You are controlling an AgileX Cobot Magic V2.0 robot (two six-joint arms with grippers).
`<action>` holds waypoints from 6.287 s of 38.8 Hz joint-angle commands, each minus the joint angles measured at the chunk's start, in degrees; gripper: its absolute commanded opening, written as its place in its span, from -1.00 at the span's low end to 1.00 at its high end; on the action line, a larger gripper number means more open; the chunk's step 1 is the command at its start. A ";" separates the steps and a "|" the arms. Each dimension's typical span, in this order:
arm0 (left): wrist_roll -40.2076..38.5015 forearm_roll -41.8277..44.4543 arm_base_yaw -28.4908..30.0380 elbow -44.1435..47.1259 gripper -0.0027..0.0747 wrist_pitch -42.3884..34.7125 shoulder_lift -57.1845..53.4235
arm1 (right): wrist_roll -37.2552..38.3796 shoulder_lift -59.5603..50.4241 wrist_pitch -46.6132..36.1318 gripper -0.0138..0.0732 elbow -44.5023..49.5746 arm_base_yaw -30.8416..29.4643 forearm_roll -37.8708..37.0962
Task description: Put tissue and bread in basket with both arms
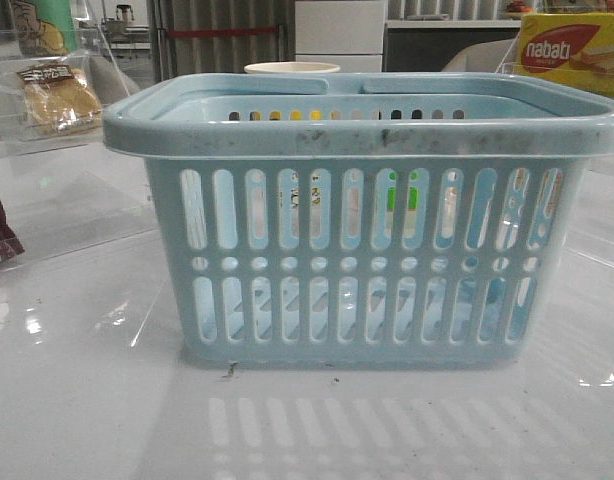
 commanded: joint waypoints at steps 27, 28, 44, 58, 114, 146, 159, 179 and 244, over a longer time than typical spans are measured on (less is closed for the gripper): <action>-0.72 -0.45 0.07 -0.11 -0.70 -4.96 -0.95 | -0.31 -1.00 -5.20 -0.56 0.10 -0.09 -0.47; -0.72 -0.45 0.07 -0.11 -0.70 -4.96 -0.95 | -0.31 -1.00 -5.20 -0.56 0.10 -0.09 -0.47; -0.99 -0.45 0.07 -5.75 -0.70 -9.45 -0.95 | -0.31 -1.00 -3.02 -0.56 -4.96 0.20 -0.42; -0.99 -0.45 0.07 -30.64 -0.70 6.63 6.89 | -0.31 8.12 17.09 -0.56 -31.14 0.20 -0.42; -0.99 -4.74 0.07 -33.02 0.38 26.12 23.30 | -0.31 47.10 39.25 0.61 -43.67 -0.61 -0.94; -0.99 -4.74 0.07 -33.02 0.05 26.12 23.30 | -0.36 90.49 41.43 0.61 -81.22 -7.68 -1.35; -0.99 -4.74 0.07 -33.02 0.05 26.04 23.30 | -0.36 99.76 39.44 0.61 -86.36 -7.68 -4.54; -0.99 -4.95 0.07 -33.02 0.05 26.04 23.30 | -0.36 103.62 30.65 0.20 -86.79 -7.68 -8.15; -0.99 -4.95 0.07 -33.02 0.05 25.04 23.30 | -0.36 95.26 43.40 0.36 -84.87 25.50 14.17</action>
